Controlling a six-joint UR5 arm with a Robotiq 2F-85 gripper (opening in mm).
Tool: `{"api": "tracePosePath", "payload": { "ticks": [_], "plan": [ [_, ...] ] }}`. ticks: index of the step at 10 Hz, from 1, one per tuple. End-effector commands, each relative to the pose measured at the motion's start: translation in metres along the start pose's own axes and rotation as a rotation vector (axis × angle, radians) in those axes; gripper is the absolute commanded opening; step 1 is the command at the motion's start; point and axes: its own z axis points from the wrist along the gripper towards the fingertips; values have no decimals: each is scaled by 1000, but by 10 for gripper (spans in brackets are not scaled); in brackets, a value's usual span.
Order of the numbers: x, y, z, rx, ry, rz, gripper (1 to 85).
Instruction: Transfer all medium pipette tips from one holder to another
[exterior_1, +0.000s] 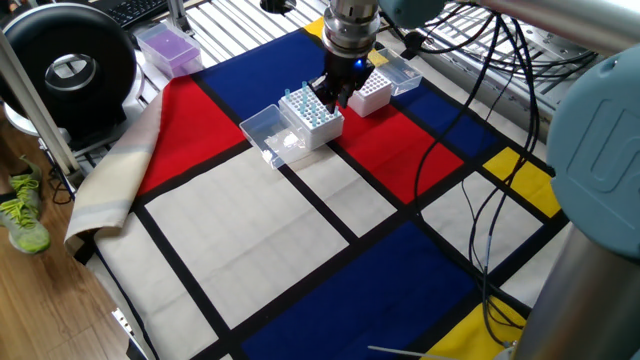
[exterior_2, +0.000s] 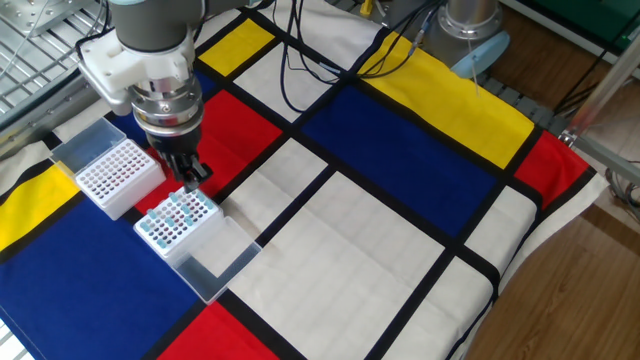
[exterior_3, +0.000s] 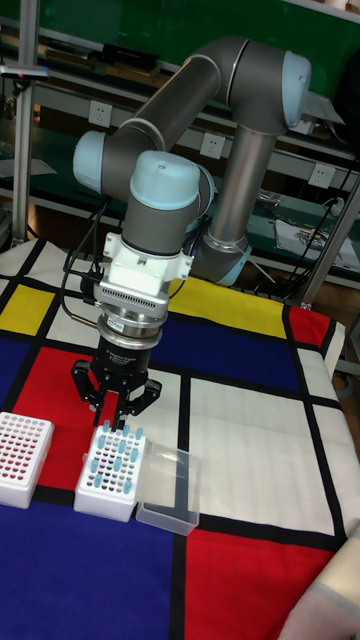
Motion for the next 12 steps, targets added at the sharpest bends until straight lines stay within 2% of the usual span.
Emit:
{"api": "tracePosePath", "payload": {
  "ticks": [1, 4, 6, 10, 11, 12],
  "plan": [
    [1, 4, 2, -30, -10, 7, 297],
    [3, 5, 3, -39, -16, 10, 283],
    [5, 4, 4, -36, -9, 19, 187],
    [5, 3, 4, -36, -9, 25, 80],
    [6, 2, 4, -34, -6, 29, 17],
    [6, 2, 4, -33, -6, 30, 17]
  ]
}}
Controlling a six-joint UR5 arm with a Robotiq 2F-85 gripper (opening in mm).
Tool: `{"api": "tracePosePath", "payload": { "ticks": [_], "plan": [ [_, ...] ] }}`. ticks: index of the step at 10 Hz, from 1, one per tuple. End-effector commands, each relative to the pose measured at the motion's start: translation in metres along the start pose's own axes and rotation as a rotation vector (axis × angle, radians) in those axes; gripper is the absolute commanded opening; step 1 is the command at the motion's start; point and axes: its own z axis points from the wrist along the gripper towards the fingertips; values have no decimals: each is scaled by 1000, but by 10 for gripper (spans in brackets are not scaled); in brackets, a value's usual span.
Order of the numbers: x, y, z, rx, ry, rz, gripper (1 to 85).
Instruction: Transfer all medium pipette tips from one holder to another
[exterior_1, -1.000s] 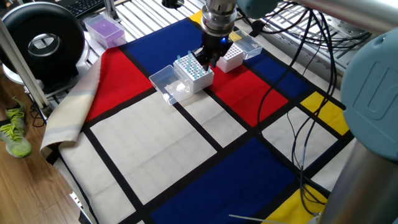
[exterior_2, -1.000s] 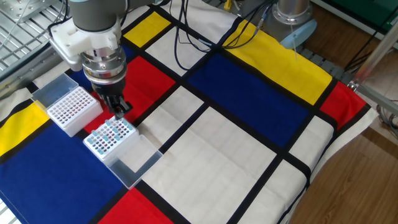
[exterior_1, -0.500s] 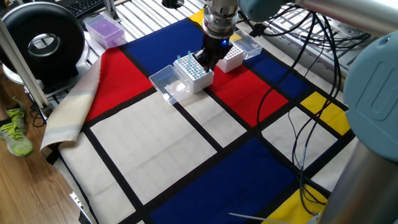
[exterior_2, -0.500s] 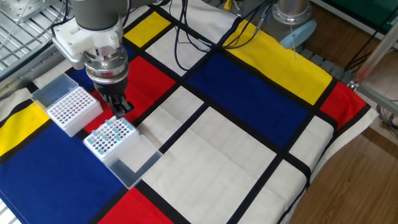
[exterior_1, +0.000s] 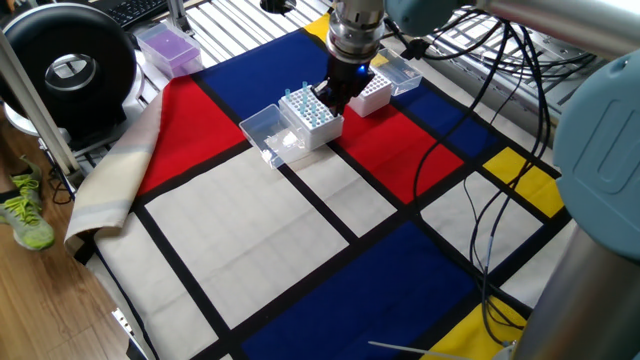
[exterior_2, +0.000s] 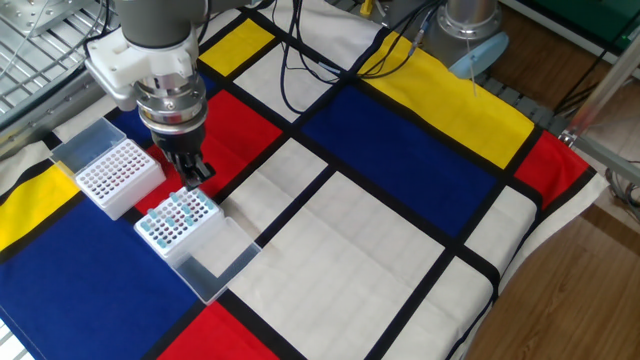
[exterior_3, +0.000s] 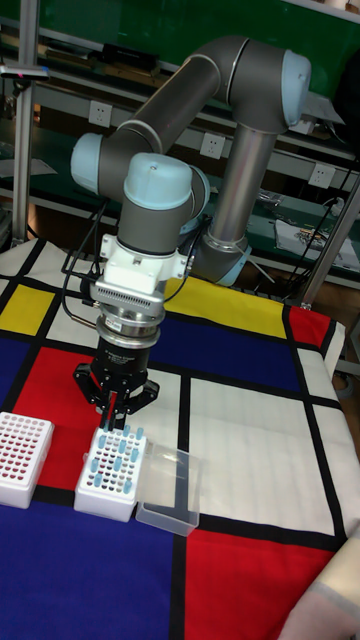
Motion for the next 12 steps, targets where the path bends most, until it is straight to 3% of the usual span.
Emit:
{"api": "tracePosePath", "payload": {
  "ticks": [1, 7, 12],
  "plan": [
    [0, 0, -1, -7, 1, 13, 17],
    [-1, -2, -9, 12, 7, 28, 17],
    [-16, -6, -28, 56, 17, 45, 17]
  ]
}}
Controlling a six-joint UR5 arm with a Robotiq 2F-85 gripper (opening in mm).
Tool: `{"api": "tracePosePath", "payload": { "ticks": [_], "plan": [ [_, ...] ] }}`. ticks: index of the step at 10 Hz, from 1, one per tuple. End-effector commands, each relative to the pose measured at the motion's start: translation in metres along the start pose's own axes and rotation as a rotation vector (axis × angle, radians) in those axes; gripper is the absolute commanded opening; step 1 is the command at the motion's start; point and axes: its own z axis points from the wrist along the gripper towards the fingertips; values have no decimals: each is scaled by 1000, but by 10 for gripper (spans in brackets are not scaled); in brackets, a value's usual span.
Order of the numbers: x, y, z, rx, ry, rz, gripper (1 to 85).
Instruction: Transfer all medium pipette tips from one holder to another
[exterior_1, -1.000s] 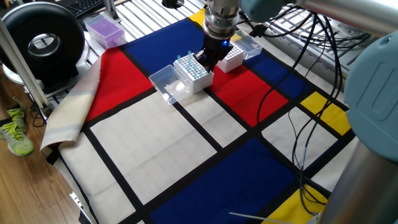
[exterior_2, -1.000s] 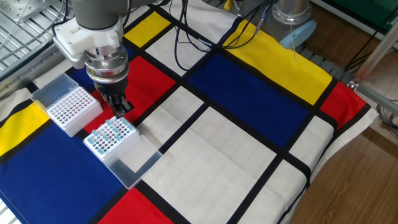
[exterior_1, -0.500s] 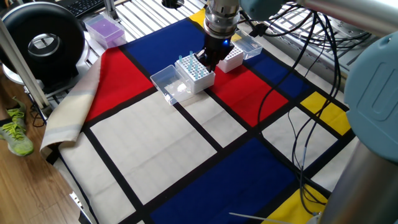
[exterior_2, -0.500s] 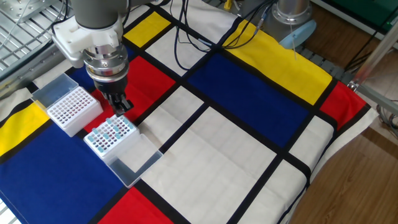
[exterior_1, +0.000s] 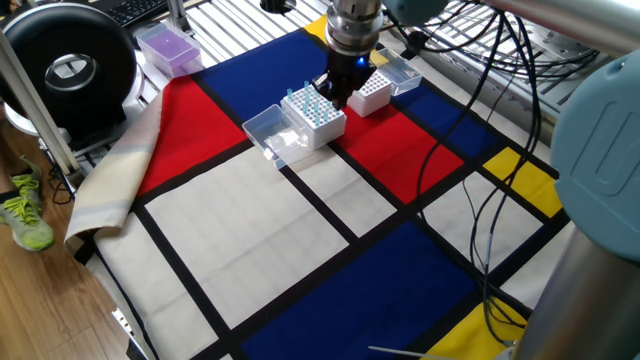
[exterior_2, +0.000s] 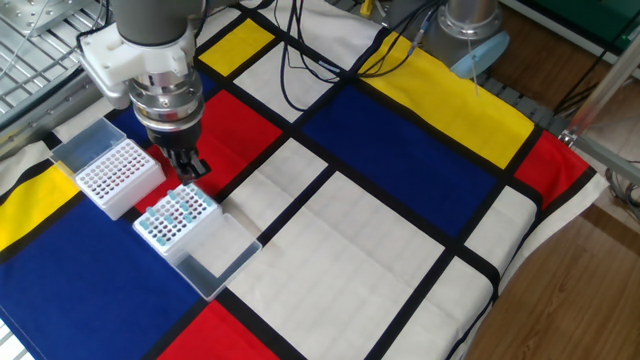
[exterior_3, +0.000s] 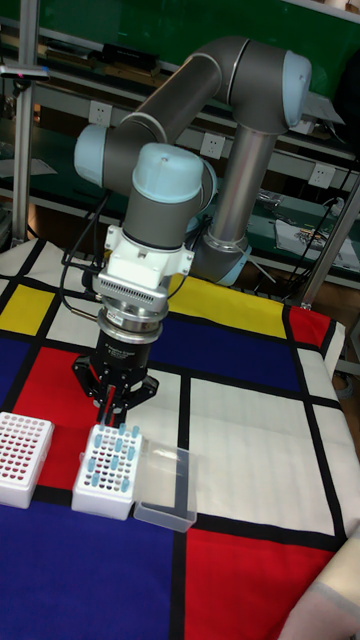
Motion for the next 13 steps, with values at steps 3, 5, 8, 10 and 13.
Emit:
{"api": "tracePosePath", "payload": {
  "ticks": [3, 5, 8, 10, 13],
  "plan": [
    [-15, 0, -22, 19, -4, 30, 17],
    [-24, 1, -31, 23, -21, 35, 17],
    [-32, 0, -45, 12, -28, 24, 17],
    [-36, -1, -57, 14, -22, 21, 17],
    [-39, -2, -68, 2, -14, 7, 17]
  ]
}}
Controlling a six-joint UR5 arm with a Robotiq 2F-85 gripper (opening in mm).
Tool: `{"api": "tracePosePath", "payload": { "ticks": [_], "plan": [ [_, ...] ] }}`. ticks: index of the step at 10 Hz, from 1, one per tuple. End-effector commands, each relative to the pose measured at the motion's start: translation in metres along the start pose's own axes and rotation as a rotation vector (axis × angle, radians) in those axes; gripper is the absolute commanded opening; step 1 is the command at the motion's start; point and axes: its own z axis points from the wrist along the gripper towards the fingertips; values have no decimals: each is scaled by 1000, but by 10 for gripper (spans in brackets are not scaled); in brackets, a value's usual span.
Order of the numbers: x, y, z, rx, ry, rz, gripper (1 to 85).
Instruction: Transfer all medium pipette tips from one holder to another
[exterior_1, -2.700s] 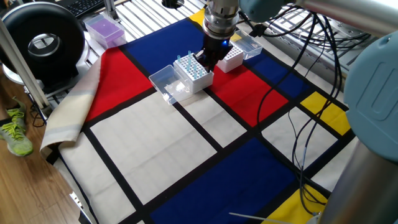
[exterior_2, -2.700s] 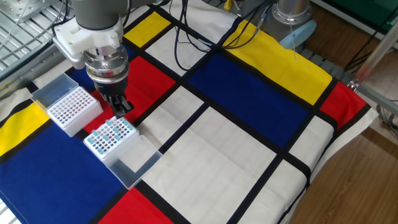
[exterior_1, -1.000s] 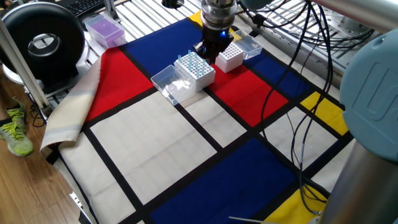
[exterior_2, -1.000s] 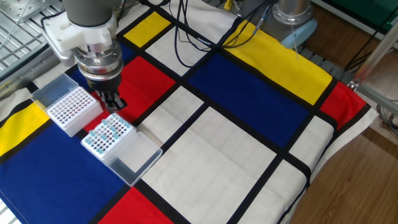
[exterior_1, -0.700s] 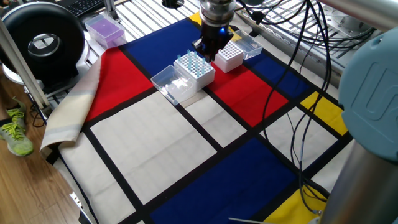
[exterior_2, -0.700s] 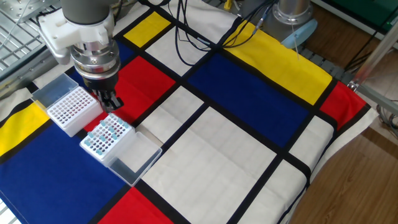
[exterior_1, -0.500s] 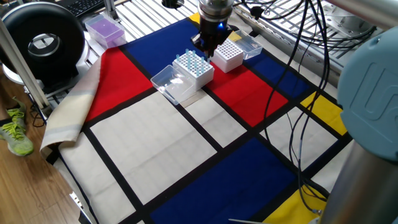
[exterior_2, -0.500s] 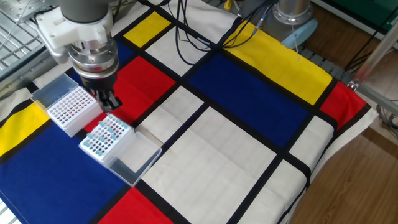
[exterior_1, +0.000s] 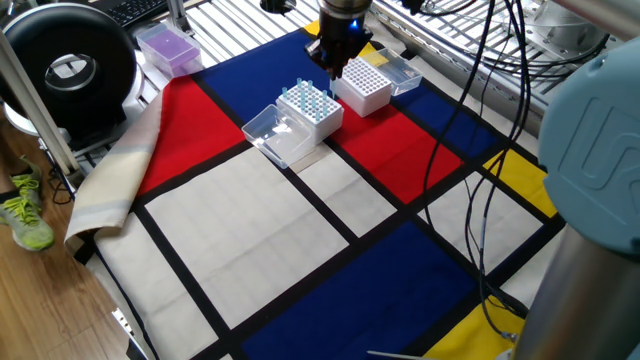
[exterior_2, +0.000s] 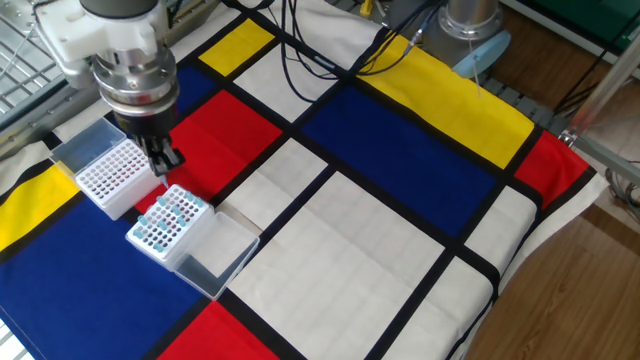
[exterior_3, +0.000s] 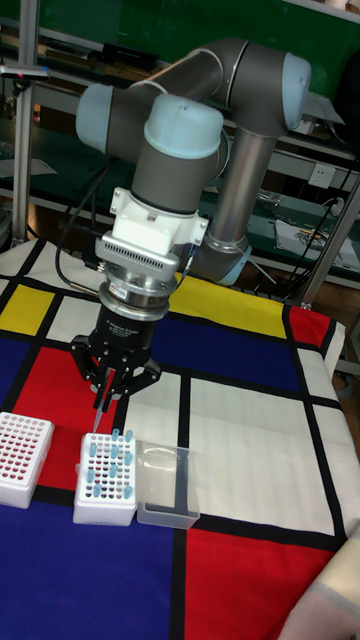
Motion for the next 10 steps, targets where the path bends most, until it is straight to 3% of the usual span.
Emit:
{"api": "tracePosePath", "payload": {
  "ticks": [1, 5, 10],
  "plan": [
    [-5, -4, -16, -23, 7, -19, 17],
    [-2, -34, -20, 4, 11, -76, 17],
    [-2, -59, -28, 19, 18, -110, 17]
  ]
}}
